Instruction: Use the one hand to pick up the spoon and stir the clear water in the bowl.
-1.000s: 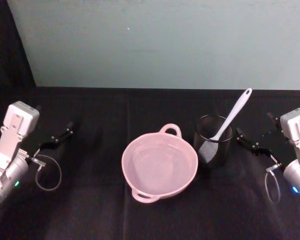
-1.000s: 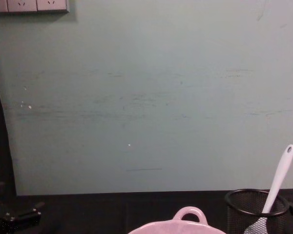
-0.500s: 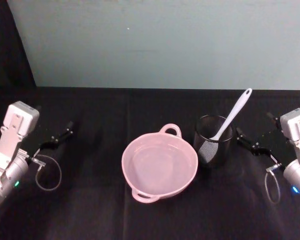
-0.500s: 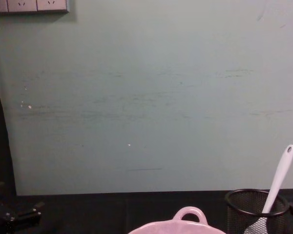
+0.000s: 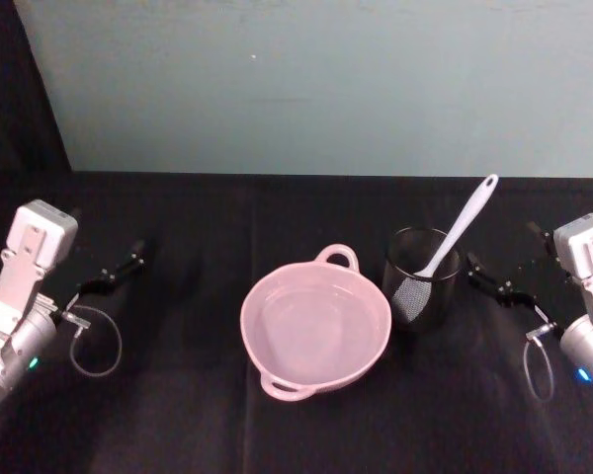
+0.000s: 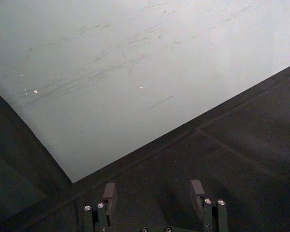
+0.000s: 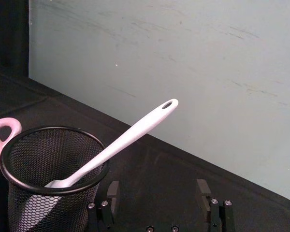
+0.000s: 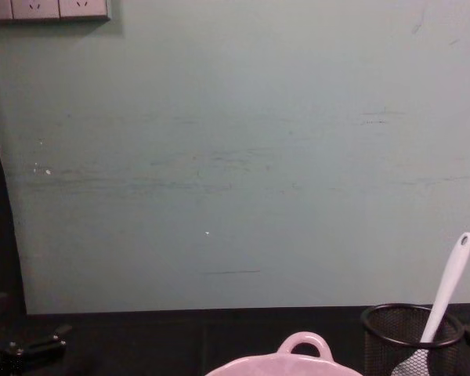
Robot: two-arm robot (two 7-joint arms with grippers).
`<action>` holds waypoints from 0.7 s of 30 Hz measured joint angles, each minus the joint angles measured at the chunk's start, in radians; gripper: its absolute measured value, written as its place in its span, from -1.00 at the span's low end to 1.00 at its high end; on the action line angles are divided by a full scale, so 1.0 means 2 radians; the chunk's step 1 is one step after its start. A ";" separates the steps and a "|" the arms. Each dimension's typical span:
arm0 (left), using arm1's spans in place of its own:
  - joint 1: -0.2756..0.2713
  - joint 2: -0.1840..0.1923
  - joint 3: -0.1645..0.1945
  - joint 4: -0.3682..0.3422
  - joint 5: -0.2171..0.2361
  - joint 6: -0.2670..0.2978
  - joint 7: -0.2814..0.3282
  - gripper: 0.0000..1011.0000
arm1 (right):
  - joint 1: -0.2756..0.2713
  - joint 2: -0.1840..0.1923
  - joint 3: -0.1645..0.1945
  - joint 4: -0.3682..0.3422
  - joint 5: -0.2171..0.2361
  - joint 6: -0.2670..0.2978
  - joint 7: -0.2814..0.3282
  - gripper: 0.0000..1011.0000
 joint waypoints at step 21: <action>0.000 0.000 0.000 0.000 0.000 0.000 0.000 0.99 | 0.000 0.000 0.000 0.000 0.000 0.000 0.000 0.99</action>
